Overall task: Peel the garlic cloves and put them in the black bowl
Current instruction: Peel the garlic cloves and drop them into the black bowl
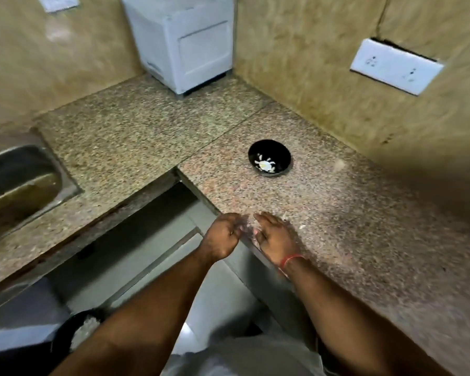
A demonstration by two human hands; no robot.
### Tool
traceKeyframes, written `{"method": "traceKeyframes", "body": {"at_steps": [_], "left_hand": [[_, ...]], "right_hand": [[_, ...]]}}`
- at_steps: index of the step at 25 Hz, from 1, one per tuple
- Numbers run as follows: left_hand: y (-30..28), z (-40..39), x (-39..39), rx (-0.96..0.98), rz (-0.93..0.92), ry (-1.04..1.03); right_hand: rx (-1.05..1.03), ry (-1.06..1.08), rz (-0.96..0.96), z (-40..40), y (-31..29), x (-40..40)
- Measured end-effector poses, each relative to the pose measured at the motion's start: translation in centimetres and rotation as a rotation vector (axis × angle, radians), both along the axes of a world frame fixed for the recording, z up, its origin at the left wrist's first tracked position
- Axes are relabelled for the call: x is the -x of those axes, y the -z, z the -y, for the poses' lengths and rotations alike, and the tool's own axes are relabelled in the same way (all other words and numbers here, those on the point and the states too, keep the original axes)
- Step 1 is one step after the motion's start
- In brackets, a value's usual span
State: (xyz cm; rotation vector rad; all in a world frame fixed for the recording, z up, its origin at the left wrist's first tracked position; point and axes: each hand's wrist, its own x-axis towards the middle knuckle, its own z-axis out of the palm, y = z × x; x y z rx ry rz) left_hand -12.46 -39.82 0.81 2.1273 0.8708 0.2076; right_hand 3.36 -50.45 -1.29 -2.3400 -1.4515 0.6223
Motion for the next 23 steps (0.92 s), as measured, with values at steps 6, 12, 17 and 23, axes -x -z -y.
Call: {"method": "traceKeyframes", "body": {"at_steps": [6,12,17,23], "left_hand": [[1.7,2.7,-12.2,0.001,-0.07,0.231],[4.2,3.5,-16.7,0.037,-0.273,0.121],[5.3,2.8,-17.4,-0.027,-0.337,0.138],[6.0,0.7,-17.9,-0.026,-0.293,0.149]], "right_hand": [[0.011,0.176,0.001,5.3,1.8,-10.2],[0.147,0.183,-0.005,5.5,3.2,-14.0],[0.154,0.153,0.087,4.1,3.6,-14.7],[0.147,0.22,-0.011,2.9,3.9,-15.3]]}}
